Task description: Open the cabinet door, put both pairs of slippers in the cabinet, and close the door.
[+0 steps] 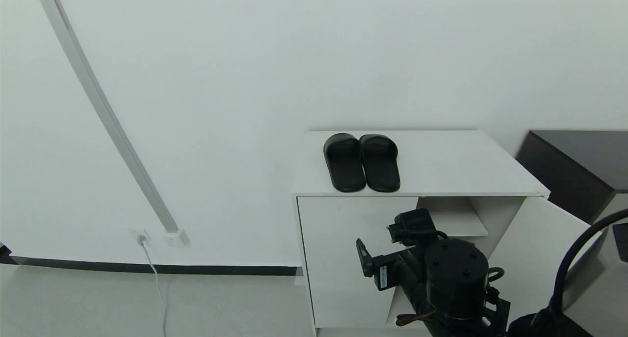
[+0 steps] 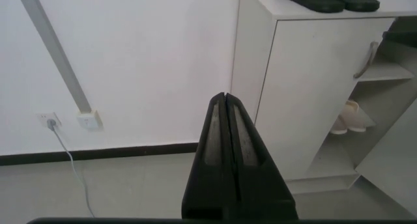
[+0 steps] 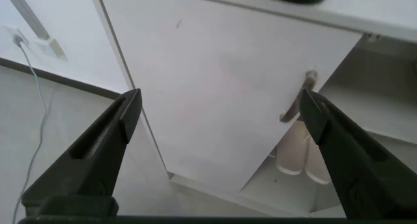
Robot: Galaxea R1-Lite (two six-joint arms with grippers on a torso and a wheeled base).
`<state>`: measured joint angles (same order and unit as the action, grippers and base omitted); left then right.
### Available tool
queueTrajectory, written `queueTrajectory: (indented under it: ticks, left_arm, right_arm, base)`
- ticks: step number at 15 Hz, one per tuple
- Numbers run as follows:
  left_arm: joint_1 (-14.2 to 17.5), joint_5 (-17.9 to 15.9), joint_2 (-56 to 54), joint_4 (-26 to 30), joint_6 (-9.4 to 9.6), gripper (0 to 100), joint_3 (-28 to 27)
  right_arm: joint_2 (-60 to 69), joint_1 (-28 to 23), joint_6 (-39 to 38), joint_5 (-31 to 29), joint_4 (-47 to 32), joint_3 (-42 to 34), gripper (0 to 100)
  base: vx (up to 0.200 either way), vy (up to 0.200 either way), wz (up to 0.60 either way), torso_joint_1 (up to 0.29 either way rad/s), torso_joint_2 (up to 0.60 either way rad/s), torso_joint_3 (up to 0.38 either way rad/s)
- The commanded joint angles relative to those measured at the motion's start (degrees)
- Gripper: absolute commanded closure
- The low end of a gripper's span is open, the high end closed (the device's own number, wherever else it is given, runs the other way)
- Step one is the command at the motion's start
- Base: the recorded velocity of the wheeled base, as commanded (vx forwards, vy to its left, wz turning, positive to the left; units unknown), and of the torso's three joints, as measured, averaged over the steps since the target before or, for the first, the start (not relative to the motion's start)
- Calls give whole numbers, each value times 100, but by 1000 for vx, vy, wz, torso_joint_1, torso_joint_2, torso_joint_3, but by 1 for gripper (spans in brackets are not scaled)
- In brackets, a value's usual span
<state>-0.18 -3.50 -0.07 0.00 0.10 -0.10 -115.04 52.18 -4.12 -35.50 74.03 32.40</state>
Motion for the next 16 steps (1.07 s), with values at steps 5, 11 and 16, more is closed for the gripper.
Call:
queueTrajectory:
  ticks: [5, 11, 16]
  left_arm:
    - [1, -2, 7, 0, 17, 100, 1]
    - [1, -2, 7, 0, 8, 100, 1]
    - [1, -2, 7, 0, 8, 100, 1]
  right_arm:
    - [-9, 3, -1, 8, 6, 3, 0]
    - [-80, -243, 342, 131, -108, 521, 0]
    - [404, -410, -493, 131, -3290, 2596, 0]
  base:
    - [0, 0, 0, 219, -492, -271]
    - [0, 0, 0, 61, -128, -67]
    - [0, 0, 0, 0, 0, 0]
